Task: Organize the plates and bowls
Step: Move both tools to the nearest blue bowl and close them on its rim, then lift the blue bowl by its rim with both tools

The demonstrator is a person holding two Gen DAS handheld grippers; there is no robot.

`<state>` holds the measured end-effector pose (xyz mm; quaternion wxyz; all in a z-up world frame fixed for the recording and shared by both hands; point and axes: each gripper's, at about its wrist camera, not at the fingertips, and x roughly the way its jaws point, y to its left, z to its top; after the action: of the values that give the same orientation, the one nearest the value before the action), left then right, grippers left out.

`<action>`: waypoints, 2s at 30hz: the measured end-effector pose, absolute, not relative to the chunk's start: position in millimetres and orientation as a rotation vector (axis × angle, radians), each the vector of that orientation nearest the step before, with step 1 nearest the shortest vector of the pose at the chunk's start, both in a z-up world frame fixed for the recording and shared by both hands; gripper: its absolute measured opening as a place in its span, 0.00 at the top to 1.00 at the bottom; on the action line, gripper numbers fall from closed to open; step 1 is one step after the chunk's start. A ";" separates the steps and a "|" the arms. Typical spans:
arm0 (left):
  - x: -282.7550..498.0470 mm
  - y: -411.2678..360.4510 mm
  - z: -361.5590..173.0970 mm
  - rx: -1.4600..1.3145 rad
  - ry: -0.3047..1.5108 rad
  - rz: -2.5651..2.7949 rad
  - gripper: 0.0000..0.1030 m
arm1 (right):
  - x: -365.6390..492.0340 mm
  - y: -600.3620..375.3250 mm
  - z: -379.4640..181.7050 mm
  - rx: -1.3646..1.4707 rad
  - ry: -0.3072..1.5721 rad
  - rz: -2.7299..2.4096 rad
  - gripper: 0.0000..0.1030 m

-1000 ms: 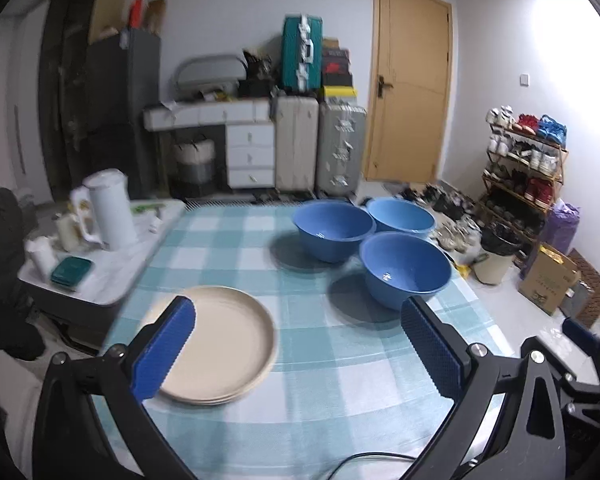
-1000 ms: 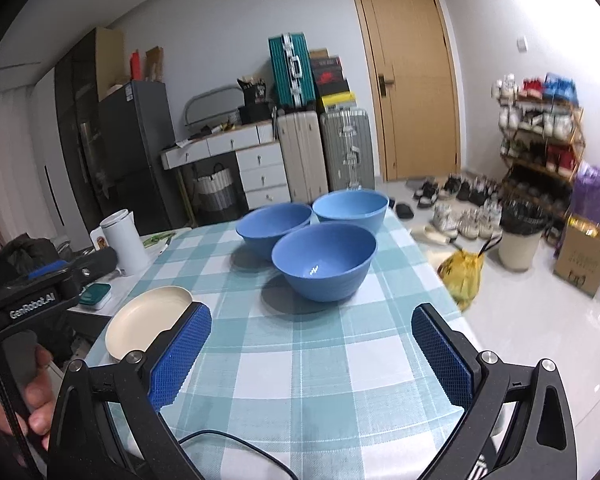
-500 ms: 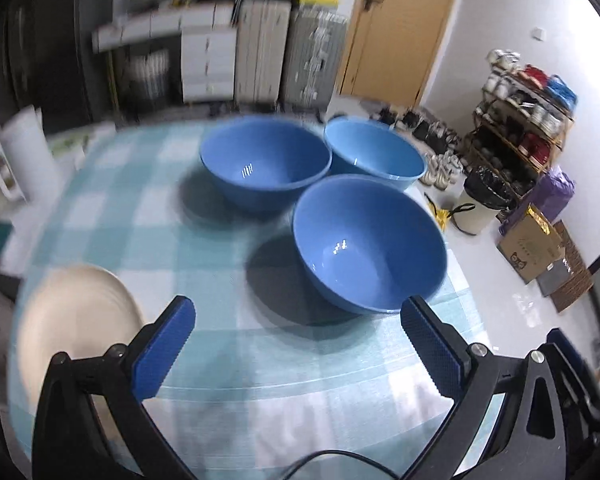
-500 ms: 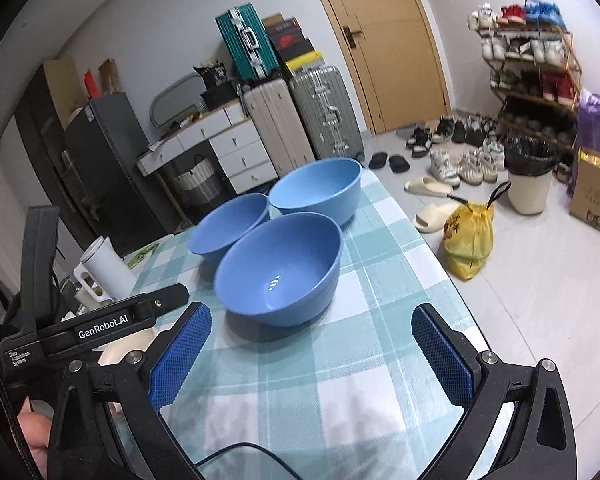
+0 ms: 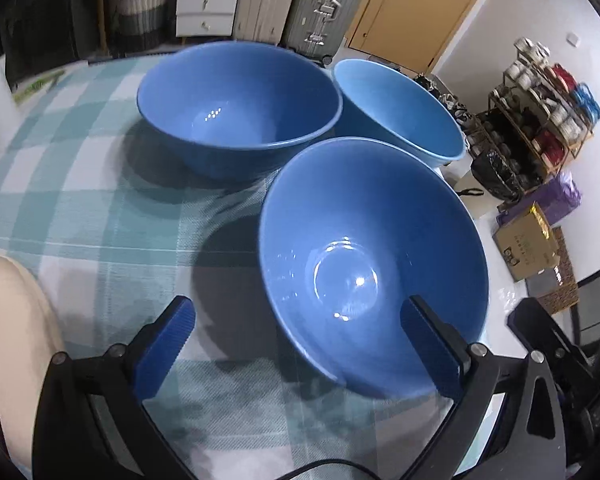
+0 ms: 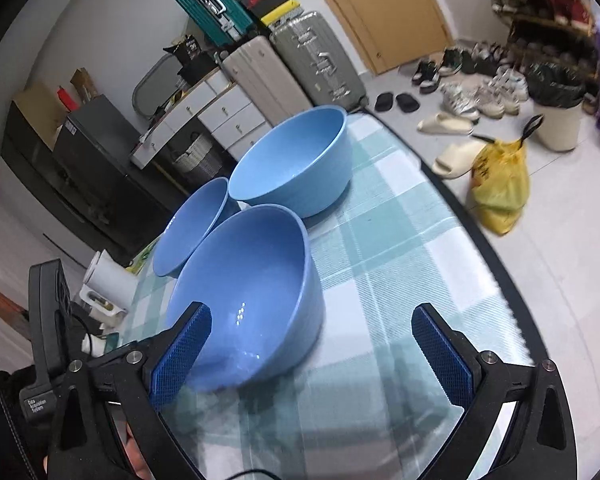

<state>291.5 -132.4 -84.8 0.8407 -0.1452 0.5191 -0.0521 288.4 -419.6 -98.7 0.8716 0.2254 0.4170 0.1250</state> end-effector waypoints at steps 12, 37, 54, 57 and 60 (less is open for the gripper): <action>312.2 -131.5 -107.1 -0.381 1.145 -0.144 0.01 | 331.7 -405.5 -131.8 0.498 0.912 0.256 0.01; 319.9 -124.7 -113.2 -0.434 1.158 -0.236 0.77 | 346.8 -404.4 -158.2 0.621 1.037 0.292 0.16; 312.1 -127.6 -113.0 -0.384 1.147 -0.217 0.82 | 346.2 -396.2 -159.0 0.593 1.074 0.297 0.49; 314.1 -130.9 -114.4 -0.395 1.146 -0.213 0.82 | 346.8 -392.4 -158.7 0.594 1.076 0.307 0.56; 313.8 -133.7 -115.4 -0.387 1.149 -0.214 0.82 | 348.2 -391.3 -160.0 0.592 1.085 0.308 0.64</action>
<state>313.8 -133.7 -115.4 0.8164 -0.1813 0.5389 -0.1005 348.2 -391.3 -160.0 0.8041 0.2763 0.5064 0.1436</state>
